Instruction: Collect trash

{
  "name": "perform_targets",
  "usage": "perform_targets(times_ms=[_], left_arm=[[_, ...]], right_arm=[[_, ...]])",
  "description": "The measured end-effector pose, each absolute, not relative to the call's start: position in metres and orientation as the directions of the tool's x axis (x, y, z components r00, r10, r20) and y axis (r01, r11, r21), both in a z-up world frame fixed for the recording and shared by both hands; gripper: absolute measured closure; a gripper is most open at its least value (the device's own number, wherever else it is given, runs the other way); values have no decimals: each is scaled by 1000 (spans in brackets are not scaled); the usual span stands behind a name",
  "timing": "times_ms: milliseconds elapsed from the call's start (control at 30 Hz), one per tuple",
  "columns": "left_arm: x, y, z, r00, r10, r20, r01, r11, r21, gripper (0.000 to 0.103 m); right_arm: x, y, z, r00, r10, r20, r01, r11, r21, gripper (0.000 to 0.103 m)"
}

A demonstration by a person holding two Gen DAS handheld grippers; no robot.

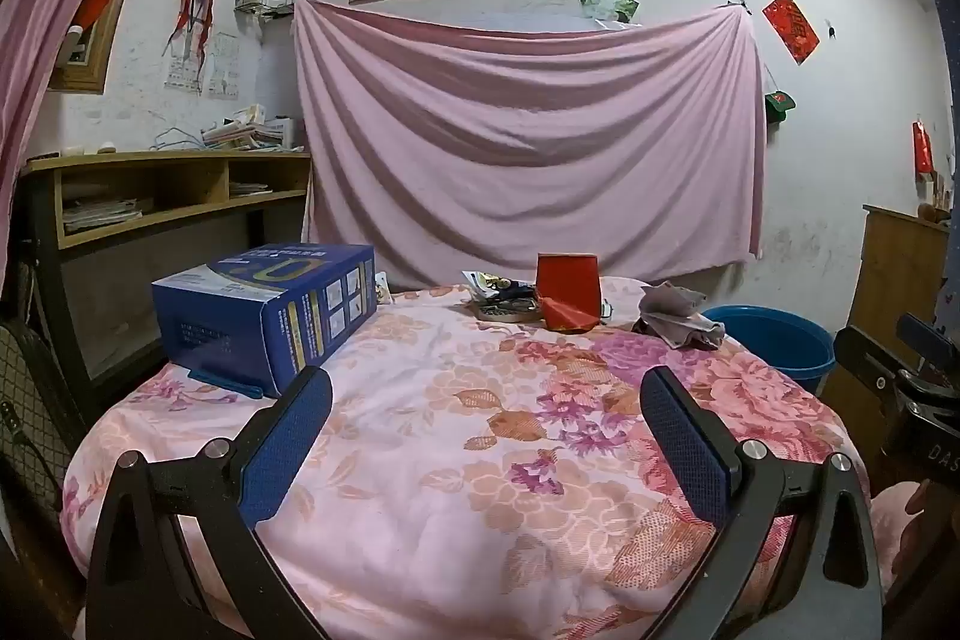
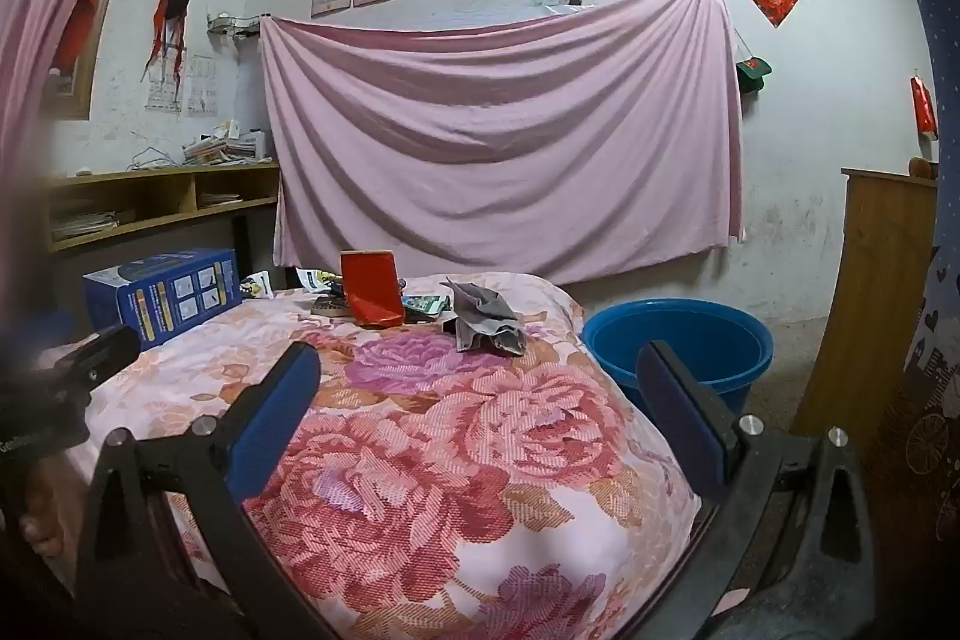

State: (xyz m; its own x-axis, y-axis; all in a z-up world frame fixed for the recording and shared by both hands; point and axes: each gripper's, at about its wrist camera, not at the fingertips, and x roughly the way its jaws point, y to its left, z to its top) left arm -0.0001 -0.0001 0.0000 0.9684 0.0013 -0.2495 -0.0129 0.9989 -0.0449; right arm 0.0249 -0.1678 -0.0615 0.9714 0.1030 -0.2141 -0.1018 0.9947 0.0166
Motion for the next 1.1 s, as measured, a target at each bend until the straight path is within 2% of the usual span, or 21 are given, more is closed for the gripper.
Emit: perform_targets(times_ms=[1100], left_arm=[[-1, 2, 1, 969, 2, -248, -14, 999, -48, 2]], right_arm=[[27, -166, -62, 969, 104, -223, -103, 995, 18, 0]])
